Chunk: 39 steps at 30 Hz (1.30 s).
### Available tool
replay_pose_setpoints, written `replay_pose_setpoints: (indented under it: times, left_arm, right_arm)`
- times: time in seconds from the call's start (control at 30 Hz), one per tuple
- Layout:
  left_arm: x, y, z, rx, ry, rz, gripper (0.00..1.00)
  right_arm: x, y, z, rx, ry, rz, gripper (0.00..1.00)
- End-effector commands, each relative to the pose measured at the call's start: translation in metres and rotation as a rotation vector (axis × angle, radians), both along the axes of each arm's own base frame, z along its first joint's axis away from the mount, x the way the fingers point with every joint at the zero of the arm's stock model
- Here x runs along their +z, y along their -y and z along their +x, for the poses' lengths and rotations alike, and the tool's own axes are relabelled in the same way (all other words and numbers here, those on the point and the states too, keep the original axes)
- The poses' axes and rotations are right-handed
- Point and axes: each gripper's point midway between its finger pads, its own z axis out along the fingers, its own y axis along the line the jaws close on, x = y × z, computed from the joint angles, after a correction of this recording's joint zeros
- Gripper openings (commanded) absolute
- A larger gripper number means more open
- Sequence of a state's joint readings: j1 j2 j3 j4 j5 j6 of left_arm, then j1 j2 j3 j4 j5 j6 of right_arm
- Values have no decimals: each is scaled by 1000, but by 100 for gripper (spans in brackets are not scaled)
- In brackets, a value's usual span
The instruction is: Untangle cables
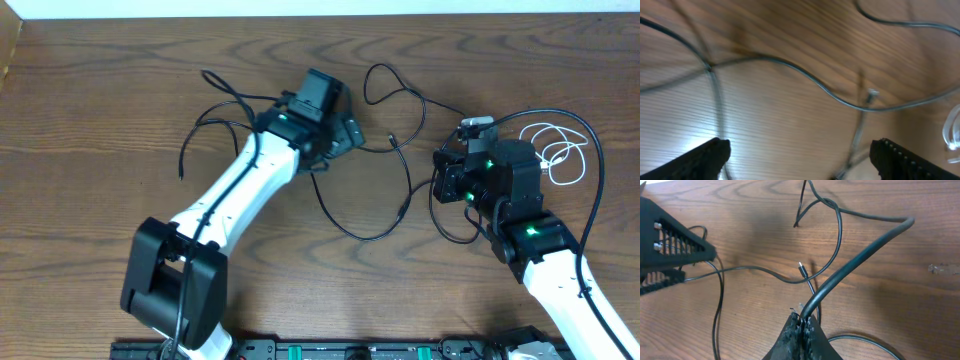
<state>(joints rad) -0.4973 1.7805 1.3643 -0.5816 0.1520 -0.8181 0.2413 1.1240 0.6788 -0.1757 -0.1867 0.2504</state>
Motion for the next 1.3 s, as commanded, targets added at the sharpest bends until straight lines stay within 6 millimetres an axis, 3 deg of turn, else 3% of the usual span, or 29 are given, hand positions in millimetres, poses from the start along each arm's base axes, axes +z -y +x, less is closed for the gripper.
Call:
replay_pose_setpoints:
  times: [0.0,0.1,0.17,0.43,0.6,0.93,1.27]
  left_arm:
    - [-7,21,-8,59,-24,-30,90]
    - [-8,34,-7,117,-9,-43,75]
    - [-11,43,-6,135,0,-57,71]
    - [-28,75,9,266,-34,-206,65]
    - [-13,101,14,204,-64,-372,65]
    - [12,100,13,163,-257,-621,66]
    - [23,109,-1,262,-477,-746,65]
  right_arm:
    - [4,0,2,13,14,-8,1]
    - [4,0,2,13,14,-8,1]
    - [4,0,1,10,11,-5,1]
    - [8,-16,-4,79,-1,74,1]
    - [28,-43,-15,234,9,227,1]
    - [76,-43,-34,422,-16,563,1]
    - [101,-46,-39,469,-24,679,1]
